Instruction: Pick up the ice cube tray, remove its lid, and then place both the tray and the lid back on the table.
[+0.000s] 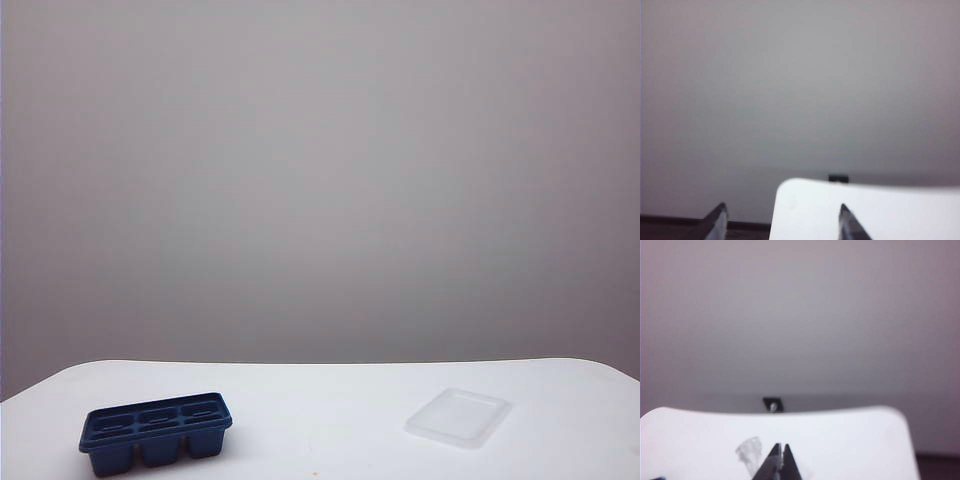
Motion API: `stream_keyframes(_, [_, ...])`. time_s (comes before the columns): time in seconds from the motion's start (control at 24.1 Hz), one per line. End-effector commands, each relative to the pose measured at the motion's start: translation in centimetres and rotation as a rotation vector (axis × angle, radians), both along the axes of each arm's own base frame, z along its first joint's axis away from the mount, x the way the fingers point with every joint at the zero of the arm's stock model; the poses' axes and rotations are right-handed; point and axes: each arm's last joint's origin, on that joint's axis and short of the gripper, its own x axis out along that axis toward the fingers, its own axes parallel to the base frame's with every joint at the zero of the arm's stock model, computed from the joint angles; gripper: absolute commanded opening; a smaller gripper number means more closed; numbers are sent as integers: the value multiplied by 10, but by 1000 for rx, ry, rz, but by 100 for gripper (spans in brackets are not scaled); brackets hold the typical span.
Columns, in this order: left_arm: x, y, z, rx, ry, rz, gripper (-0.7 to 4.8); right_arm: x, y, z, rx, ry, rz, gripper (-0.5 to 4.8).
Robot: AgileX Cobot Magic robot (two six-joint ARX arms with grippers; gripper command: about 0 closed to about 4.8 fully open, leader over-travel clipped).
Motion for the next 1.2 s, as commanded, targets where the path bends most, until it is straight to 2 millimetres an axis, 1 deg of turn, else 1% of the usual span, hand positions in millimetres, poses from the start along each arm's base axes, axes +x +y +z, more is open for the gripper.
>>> stream_keyframes(0.04, [0, 1, 0, -48, -10, 22, 272, -5, -1, -21, 110, -12, -35, -6])
stream_keyframes(0.08, [2, 0, -5, -46, 4, 22, 272, -8, -2, -34, 152, -30, -68, -6])
stream_keyframes(0.12, [3, 0, -10, -44, 18, 22, 272, -10, -2, -40, 158, -36, -99, -6])
stream_keyframes(0.17, [8, -1, -21, -41, 34, 18, 272, -13, -3, -47, 168, -46, -126, -6])
stream_keyframes(0.21, [12, -1, -29, -40, 41, 15, 272, -14, -4, -52, 176, -52, -135, -5])
stream_keyframes(0.25, [17, -2, -42, -36, 47, 8, 272, -16, -4, -58, 177, -62, -134, -6])
stream_keyframes(0.42, [26, -7, -71, -32, 65, -105, 271, -17, -4, -80, 175, -60, -134, -5])
stream_keyframes(0.5, [27, -7, -75, -33, 62, -106, 264, -15, -4, -90, 171, -31, -137, -5])
stream_keyframes(0.58, [25, -8, -75, -5, 41, -163, 159, -13, -4, -97, 163, -11, -157, -6])
stream_keyframes(0.62, [24, -9, -75, 24, 34, -189, 145, -13, -5, -99, 157, -5, -173, -6])
stream_keyframes(0.75, [23, -9, -79, 53, 56, -186, 142, -13, -5, -103, 103, 12, -199, -6])
stream_keyframes(0.79, [24, -9, -83, 55, 71, -181, 121, -13, -6, -106, 78, 30, -221, -6])
stream_keyframes(0.83, [25, -8, -85, 65, 79, -176, 117, -13, -6, -108, 64, 40, -220, -6])
stream_keyframes(0.91, [27, -7, -96, 69, 113, -100, 115, -11, -6, -117, 59, 72, -220, -6])
stream_keyframes(0.96, [27, -5, -101, 76, 141, -30, 114, -11, -6, -125, 54, 113, -223, -6])
stream_keyframes(1.04, [27, -3, -101, 79, 146, 37, 110, -11, -6, -124, 45, 109, -230, -5])
stream_keyframes(1.08, [27, -2, -101, 80, 146, 40, 100, -11, -6, -123, 46, 97, -236, -4])
stream_keyframes(1.12, [27, -3, -102, 81, 156, 24, 51, -11, -6, -123, 46, 97, -236, 14])
stream_keyframes(1.16, [26, -3, -104, 83, 174, 18, 46, -11, -6, -124, 45, 105, -234, 25])
stream_keyframes(1.2, [26, -3, -104, 85, 180, 5, 42, -11, -6, -124, 44, 110, -234, 26])
